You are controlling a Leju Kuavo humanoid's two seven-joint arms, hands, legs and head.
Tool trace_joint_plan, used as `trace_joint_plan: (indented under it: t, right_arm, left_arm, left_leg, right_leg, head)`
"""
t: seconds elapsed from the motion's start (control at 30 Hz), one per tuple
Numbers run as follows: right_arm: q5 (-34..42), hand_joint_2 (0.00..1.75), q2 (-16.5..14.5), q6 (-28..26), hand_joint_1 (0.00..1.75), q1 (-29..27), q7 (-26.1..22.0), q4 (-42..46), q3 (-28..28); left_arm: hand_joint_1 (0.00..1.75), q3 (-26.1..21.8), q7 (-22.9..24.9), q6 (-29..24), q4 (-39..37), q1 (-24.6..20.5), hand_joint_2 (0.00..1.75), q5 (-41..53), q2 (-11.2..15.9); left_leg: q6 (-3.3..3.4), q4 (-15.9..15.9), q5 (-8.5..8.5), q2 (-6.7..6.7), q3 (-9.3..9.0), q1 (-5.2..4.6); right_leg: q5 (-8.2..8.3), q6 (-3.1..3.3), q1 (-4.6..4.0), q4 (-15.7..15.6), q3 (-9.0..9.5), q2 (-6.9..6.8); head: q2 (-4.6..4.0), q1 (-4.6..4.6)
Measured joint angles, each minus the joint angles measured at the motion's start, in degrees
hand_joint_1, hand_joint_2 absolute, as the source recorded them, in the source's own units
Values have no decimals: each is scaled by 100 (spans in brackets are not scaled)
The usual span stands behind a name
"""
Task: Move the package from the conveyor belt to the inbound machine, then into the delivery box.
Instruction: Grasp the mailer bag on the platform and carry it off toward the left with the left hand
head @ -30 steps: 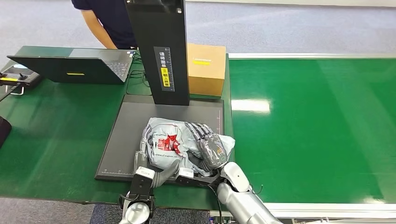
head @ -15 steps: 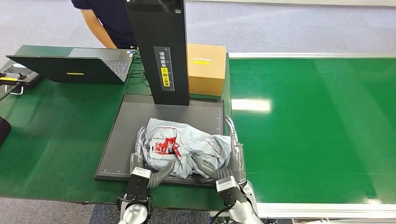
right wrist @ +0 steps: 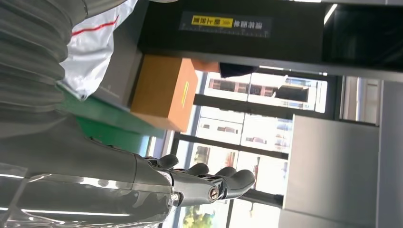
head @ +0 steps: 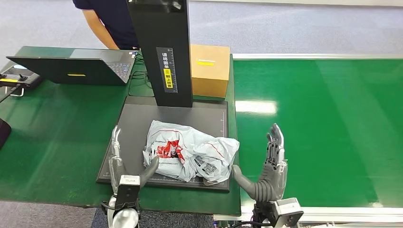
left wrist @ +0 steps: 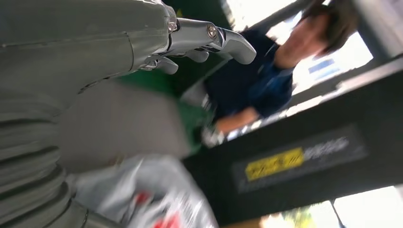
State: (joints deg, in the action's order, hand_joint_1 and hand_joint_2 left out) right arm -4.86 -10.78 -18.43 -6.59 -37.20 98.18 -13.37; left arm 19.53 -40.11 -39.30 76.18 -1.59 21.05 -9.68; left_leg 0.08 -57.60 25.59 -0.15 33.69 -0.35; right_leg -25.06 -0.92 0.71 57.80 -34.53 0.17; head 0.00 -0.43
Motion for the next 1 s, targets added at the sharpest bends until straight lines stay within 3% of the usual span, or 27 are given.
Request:
trace_joint_plan:
  t: [0.2,0.5,0.8,1.0]
  right_arm:
    - [-29,175,9,-123,0,-197,0,226,158]
    - [54,175,15,-38,0,-310,0,331,314]
    - [58,175,15,209,0,-312,0,326,494]
    - [44,175,10,331,0,-276,0,268,561]
  left_arm:
    - [0,-310,1,-75,722,150,175,415,50]
    - [0,-226,29,135,1220,195,175,1066,194]
    - [0,186,884,1148,1253,88,175,2885,326]
    - [0,574,1517,2018,919,-229,175,4014,481]
  left_leg:
    - [0,0,0,1,0,0]
    - [0,0,0,1,-2,0]
    - [0,0,0,1,-2,0]
    - [0,0,0,1,-2,-1]
  right_leg:
    - [-1,1,1,0,0,0]
    - [-1,1,1,0,2,0]
    - [-1,1,1,0,1,0]
    - [0,1,1,0,1,0]
  head:
    - [0,0]
    - [0,0]
    - [0,1]
    - [0,1]
